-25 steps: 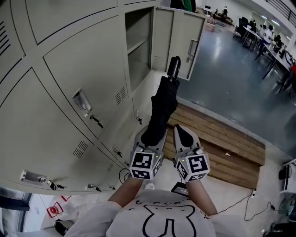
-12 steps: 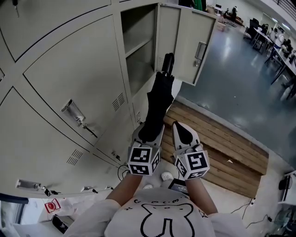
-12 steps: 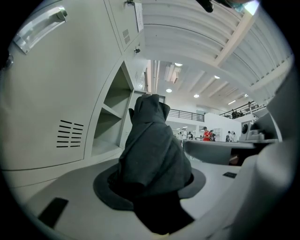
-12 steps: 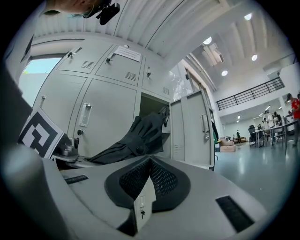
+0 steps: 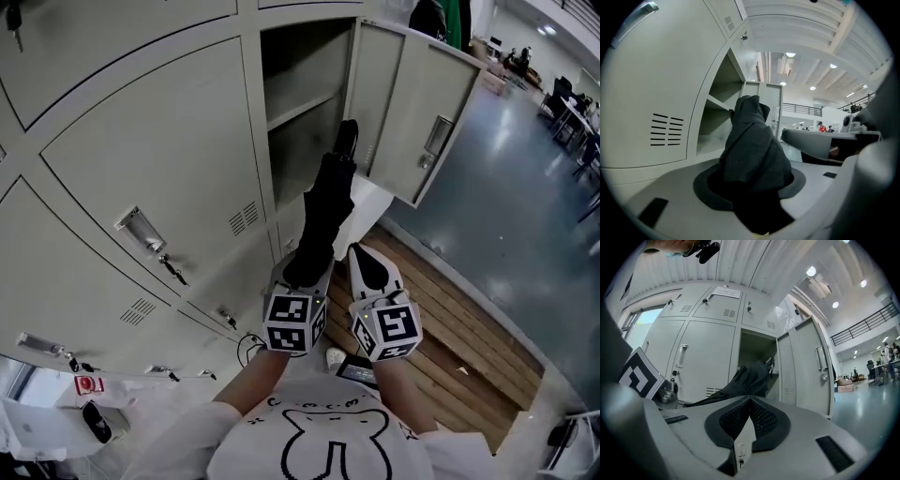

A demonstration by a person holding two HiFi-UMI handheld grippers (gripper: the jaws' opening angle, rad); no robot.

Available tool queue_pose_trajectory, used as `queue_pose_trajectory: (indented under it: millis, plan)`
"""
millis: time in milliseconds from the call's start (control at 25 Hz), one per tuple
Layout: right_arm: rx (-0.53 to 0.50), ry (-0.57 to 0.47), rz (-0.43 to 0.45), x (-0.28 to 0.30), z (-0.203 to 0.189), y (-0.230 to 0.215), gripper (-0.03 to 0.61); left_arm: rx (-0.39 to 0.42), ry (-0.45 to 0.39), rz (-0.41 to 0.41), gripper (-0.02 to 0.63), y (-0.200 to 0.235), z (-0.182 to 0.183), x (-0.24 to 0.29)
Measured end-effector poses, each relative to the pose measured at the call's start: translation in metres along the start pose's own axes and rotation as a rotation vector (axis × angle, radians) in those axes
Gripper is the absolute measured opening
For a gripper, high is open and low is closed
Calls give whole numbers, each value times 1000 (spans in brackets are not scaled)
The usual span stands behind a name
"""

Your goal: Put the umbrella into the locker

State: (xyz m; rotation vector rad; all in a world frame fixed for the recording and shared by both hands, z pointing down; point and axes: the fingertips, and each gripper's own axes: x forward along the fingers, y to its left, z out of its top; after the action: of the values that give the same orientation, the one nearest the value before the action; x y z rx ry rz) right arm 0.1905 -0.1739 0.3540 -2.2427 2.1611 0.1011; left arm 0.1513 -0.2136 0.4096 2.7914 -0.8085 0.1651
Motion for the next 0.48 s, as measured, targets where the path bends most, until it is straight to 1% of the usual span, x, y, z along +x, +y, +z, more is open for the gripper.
queue_pose_trajectory:
  millis: [200, 480]
  plan:
    - [2, -9, 74, 22, 2, -25, 25, -36, 26, 104, 209, 10, 1, 28]
    - [16, -9, 163, 44, -3, -61, 25, -99, 121, 263, 209, 25, -5, 66]
